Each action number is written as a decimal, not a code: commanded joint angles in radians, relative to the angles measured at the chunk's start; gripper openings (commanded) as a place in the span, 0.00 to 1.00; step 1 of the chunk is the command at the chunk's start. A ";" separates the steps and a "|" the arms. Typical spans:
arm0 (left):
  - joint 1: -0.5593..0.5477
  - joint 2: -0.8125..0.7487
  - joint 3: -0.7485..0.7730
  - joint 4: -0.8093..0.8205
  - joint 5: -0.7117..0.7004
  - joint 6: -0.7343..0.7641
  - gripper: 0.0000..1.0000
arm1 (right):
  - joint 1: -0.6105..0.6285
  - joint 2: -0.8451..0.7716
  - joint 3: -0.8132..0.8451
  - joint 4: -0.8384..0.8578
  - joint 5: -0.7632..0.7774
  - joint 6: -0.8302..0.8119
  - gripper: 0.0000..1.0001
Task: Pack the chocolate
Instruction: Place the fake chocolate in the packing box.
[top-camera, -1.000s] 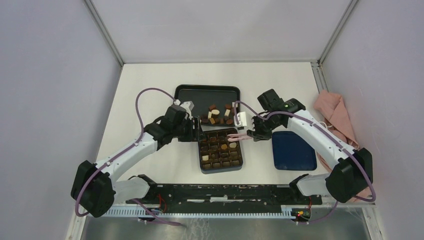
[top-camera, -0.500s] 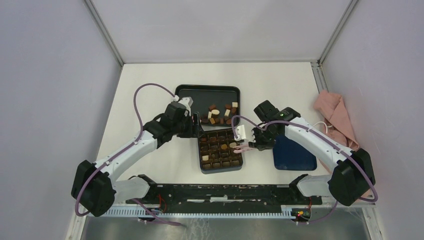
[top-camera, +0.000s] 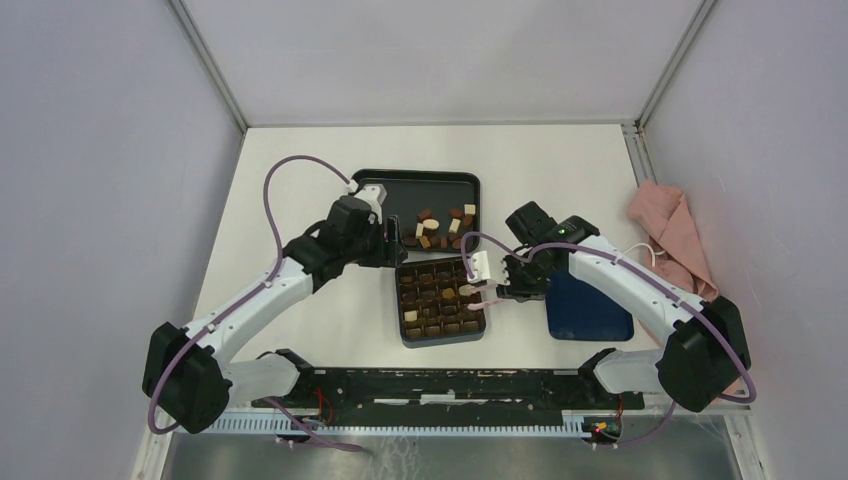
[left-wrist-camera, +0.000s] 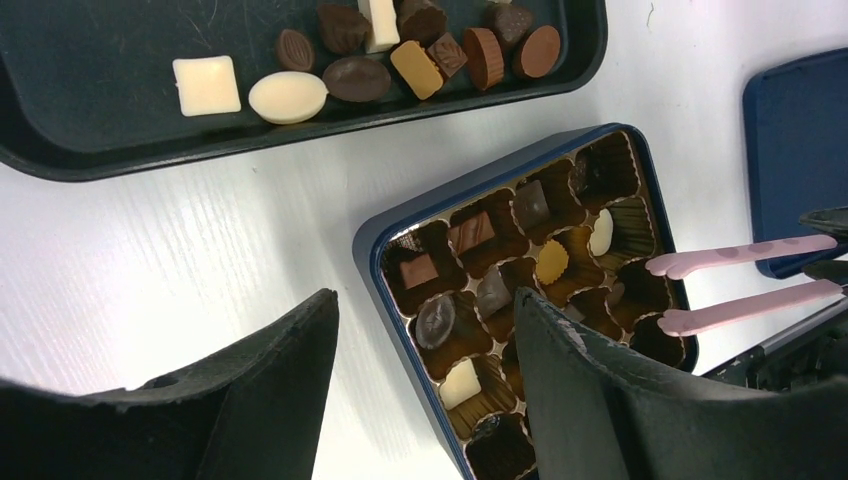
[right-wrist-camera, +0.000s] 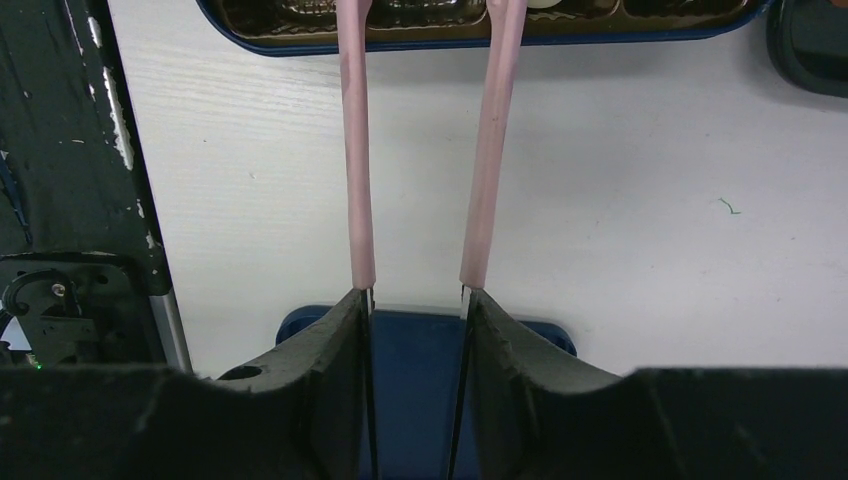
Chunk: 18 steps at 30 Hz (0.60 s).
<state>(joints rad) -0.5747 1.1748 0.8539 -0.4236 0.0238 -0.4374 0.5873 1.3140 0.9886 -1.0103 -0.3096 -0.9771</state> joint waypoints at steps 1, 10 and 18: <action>-0.002 -0.006 0.044 0.005 -0.021 0.060 0.71 | 0.004 -0.019 0.018 0.007 -0.019 -0.005 0.42; 0.005 0.006 0.133 -0.026 -0.110 0.180 0.73 | -0.034 0.019 0.175 0.023 -0.073 0.023 0.36; 0.015 0.018 0.191 -0.054 -0.291 0.333 0.78 | -0.083 0.227 0.377 0.122 0.050 0.042 0.37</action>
<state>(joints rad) -0.5659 1.1969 1.0092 -0.4725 -0.1303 -0.2363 0.5083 1.4406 1.2682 -0.9649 -0.3309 -0.9489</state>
